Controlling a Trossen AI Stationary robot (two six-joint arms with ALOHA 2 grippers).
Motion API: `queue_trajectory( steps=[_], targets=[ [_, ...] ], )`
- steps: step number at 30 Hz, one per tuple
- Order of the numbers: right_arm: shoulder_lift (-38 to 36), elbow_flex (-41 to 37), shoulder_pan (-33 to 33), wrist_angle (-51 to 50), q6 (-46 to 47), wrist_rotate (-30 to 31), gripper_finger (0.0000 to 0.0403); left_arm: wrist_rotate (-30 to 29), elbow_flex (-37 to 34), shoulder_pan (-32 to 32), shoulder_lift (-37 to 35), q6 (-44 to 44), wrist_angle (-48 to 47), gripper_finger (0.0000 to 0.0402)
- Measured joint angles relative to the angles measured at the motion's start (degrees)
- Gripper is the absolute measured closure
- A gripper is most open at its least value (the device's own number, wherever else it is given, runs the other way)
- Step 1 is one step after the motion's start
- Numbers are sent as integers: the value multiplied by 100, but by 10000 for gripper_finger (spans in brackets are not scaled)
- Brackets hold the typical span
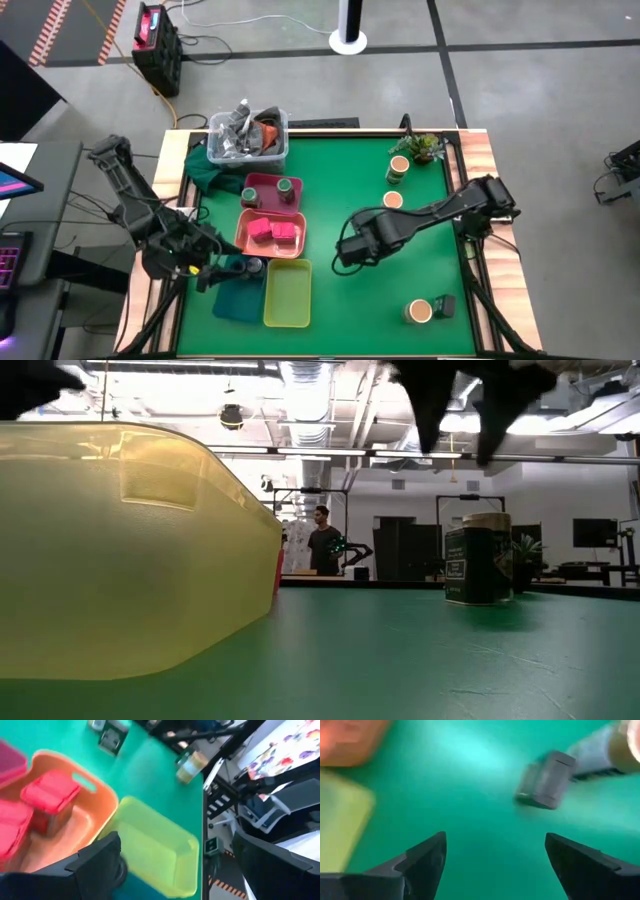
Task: Sort spices by type
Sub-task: Put the top black seasoning can into the orange bin
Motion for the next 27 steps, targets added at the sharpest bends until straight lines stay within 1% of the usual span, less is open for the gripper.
queue_trajectory(
  steps=[2, 6, 9, 13, 16, 20, 27],
  targets=[
    [-7, -241, -72, -10, 27, -123, 42, 18, 181, 103, 54, 236, 11, 35],
    [-130, -626, -228, 64, -9, -149, 42, 21, 599, 243, 190, 568, -165, 35],
    [-246, -1030, -405, 379, -164, -244, 43, 31, 882, 329, 284, 710, -345, 35],
    [-477, -1654, -615, 1076, -235, -270, 55, 27, 1176, 402, 384, 751, -653, 35],
    [-664, -2064, -730, 1519, -274, -258, 68, 27, 1287, 428, 421, 743, -772, 35],
    [-708, -2424, -880, 1663, -409, -206, 80, 14, 1316, 436, 447, 695, -809, 35],
    [-667, -2609, -1132, 2385, -947, -206, 94, -24, 1315, 543, 449, 450, -977, 35]
  ],
)
